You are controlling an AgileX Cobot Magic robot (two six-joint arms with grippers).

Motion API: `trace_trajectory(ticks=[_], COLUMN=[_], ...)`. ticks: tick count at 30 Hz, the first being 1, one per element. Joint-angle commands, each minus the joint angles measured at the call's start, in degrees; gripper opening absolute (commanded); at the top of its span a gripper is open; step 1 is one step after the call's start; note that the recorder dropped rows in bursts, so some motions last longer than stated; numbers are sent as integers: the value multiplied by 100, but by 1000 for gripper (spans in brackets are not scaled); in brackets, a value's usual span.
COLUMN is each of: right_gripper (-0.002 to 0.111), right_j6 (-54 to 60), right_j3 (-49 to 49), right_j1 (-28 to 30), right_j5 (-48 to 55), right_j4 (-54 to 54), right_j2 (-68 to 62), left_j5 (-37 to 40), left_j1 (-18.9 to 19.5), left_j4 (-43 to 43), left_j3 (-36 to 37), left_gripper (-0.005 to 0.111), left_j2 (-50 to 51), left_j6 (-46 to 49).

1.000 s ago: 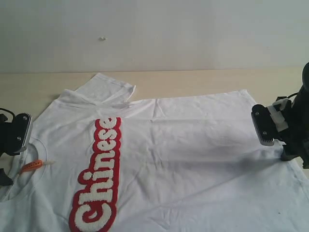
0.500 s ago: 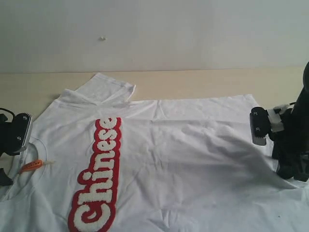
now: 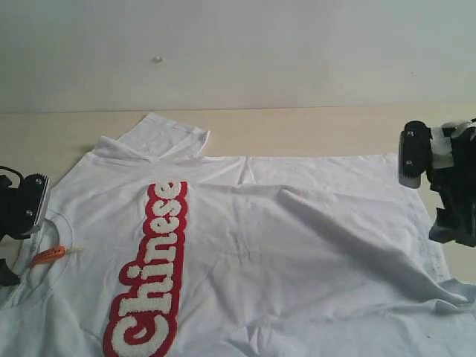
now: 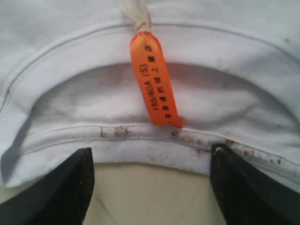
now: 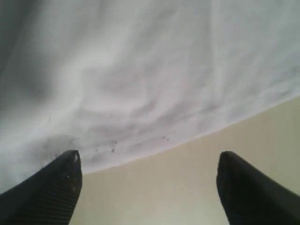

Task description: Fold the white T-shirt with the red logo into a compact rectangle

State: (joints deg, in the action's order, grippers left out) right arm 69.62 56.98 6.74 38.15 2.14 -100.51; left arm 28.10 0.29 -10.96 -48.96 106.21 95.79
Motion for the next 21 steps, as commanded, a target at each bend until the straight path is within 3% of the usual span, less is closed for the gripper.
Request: trace_trajectory(ticks=[1, 4, 10, 14, 21], right_gripper=[60, 44, 0, 0, 0], right_j6=[-35, -135, -443, -432, -1139], right_j3=[-6, -6, 5, 59, 939], right_j1=[-10, -10, -10, -10, -10], right_j5=[-676, -1578, -2848, -3397, -3289], right_j4=[915, 928, 940, 920, 979], right_j2=[-524, -828, -1083, -1478, -2361], left_j5=[-192, -191, -269, -280, -258], left_j1=[-33, -33, -33, -33, -33], left_j4=[-42, -54, -56, -56, -56], left_j3=[142, 142, 142, 142, 142], left_gripper=[69, 69, 69, 69, 69], left_j2=[340, 340, 340, 340, 340], left_j6=[17, 17, 17, 17, -18])
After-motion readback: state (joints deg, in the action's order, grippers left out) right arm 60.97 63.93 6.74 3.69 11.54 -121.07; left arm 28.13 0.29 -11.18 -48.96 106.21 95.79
